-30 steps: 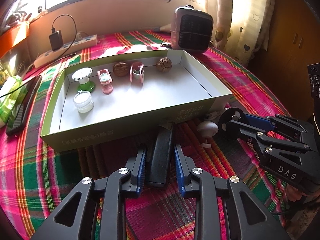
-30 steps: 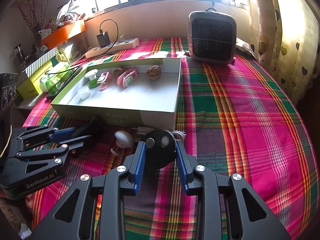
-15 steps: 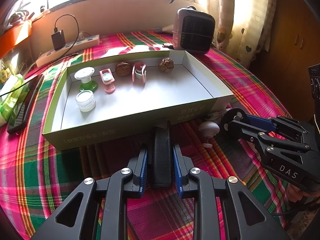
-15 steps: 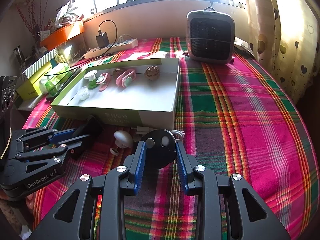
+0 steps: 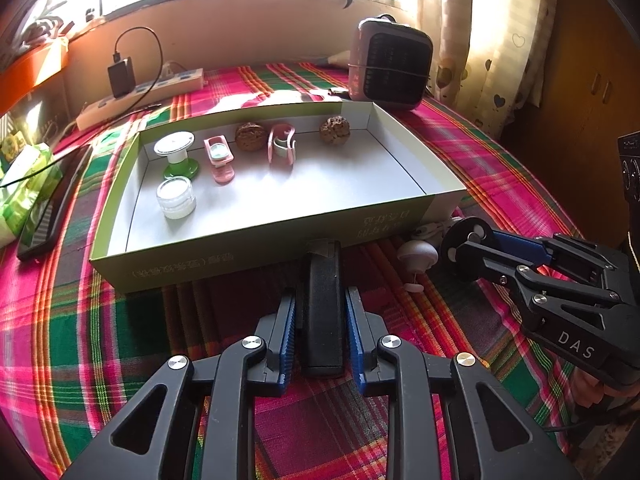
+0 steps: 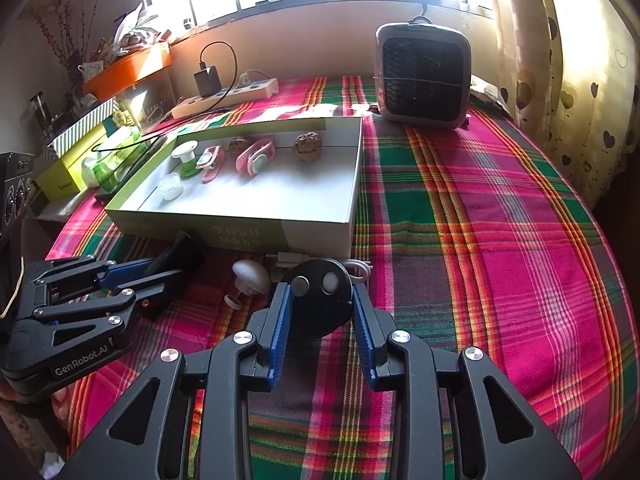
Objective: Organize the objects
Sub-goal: 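Close left tool on black flashlight while right tool closes on black holed disc, then lift flashlight with left tool over the box while right tool carries the disc over it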
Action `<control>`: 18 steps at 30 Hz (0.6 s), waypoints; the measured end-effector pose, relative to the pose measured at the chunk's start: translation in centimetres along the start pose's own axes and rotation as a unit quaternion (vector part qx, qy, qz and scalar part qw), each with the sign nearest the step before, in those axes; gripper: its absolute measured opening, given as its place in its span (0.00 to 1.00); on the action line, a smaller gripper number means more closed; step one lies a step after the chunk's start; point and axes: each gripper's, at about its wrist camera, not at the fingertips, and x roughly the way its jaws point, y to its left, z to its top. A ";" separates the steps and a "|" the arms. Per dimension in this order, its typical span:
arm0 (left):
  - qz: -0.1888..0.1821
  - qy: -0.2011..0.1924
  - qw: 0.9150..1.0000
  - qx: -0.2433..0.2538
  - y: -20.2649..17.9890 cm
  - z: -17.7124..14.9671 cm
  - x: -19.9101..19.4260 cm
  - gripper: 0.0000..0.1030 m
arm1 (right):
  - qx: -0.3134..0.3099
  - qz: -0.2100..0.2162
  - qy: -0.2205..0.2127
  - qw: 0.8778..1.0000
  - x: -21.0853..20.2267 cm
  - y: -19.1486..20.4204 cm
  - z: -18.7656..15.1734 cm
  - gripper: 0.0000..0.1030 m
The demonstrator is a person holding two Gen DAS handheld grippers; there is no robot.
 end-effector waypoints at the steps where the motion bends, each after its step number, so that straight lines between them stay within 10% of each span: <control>1: -0.001 -0.001 1.000 -0.001 0.0 0.0 0.0 0.20 | 0.000 0.000 0.000 1.000 0.0 0.0 0.0 0.31; 18: -0.003 -0.010 1.000 -0.007 -0.1 -0.1 -1.3 0.20 | -0.002 0.007 -0.007 1.000 -0.6 0.4 0.1 0.31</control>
